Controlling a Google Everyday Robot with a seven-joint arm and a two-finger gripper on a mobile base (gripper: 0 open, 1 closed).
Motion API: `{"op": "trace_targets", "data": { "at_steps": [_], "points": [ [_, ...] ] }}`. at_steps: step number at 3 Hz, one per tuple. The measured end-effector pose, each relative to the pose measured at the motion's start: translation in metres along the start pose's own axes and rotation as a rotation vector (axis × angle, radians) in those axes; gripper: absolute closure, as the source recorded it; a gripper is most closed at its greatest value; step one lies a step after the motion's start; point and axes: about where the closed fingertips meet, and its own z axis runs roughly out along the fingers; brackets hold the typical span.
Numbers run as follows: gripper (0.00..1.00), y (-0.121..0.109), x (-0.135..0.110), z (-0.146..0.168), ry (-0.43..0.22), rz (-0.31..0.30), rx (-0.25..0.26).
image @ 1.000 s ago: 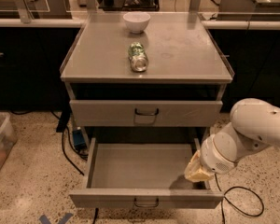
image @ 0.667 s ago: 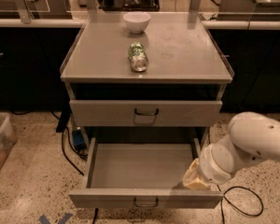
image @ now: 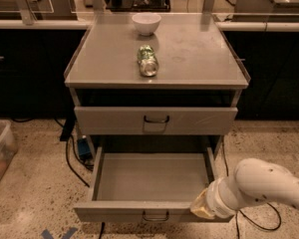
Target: Close middle drawer
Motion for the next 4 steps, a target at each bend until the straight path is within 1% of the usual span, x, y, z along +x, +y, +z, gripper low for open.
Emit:
{"op": "trace_targets", "data": {
  "at_steps": [1,2,3,4],
  "points": [
    [1.00,-0.014,-0.009,-0.001,-0.030,0.007,0.054],
    [1.00,-0.014,-0.009,-0.001,-0.030,0.008,0.054],
    [1.00,-0.004,0.006,0.026,-0.006,0.013,0.016],
    [1.00,0.020,0.015,0.054,-0.059,0.035,-0.043]
  ]
}}
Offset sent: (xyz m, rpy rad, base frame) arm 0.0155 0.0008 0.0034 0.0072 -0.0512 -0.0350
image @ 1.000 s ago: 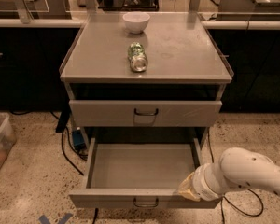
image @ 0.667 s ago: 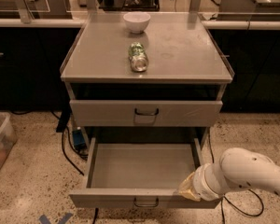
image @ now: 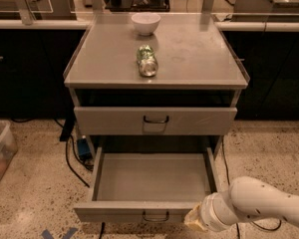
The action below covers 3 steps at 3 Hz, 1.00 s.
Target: Close middle drawer
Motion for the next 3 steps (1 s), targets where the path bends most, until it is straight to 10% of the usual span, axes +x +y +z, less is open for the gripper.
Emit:
{"op": "trace_targets", "data": {
  "at_steps": [3],
  "points": [
    [1.00,0.010,0.016,0.059,-0.056,0.058,-0.044]
  ]
}}
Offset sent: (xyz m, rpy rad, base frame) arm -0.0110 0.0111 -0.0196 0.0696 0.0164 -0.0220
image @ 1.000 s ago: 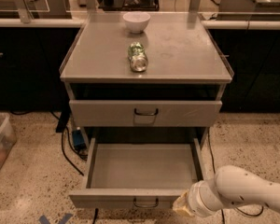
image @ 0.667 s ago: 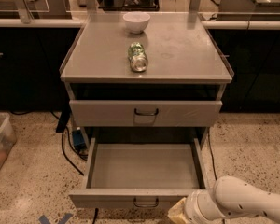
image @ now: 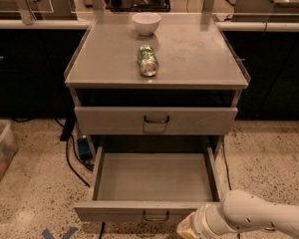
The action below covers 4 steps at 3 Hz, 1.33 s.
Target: Close middle drawer
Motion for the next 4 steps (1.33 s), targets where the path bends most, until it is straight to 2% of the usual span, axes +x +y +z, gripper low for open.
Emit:
{"op": "trace_targets", "data": {
  "at_steps": [1,3,4],
  "points": [
    [1.00,-0.005,0.000,0.008,0.021,-0.016,0.004],
    [1.00,-0.049,-0.027,0.032,0.004,-0.040,0.110],
    [1.00,-0.048,-0.027,0.032,0.003,-0.040,0.112]
  ]
}}
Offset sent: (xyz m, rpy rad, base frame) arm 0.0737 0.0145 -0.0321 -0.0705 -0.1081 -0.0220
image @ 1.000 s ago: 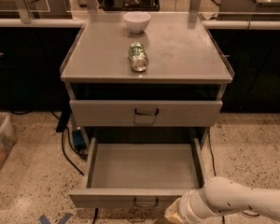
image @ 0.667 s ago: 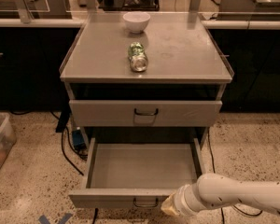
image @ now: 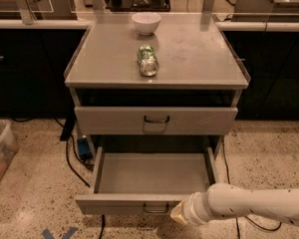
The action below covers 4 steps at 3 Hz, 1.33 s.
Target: Close middle drawer
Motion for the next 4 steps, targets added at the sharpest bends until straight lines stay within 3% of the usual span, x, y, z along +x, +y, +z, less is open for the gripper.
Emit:
{"op": "trace_targets", "data": {
  "at_steps": [2,4],
  "points": [
    [1.00,-0.019,-0.018,0.000,-0.061,0.000,0.119],
    [1.00,-0.025,-0.017,0.005,-0.041,0.006,0.102]
  ]
}}
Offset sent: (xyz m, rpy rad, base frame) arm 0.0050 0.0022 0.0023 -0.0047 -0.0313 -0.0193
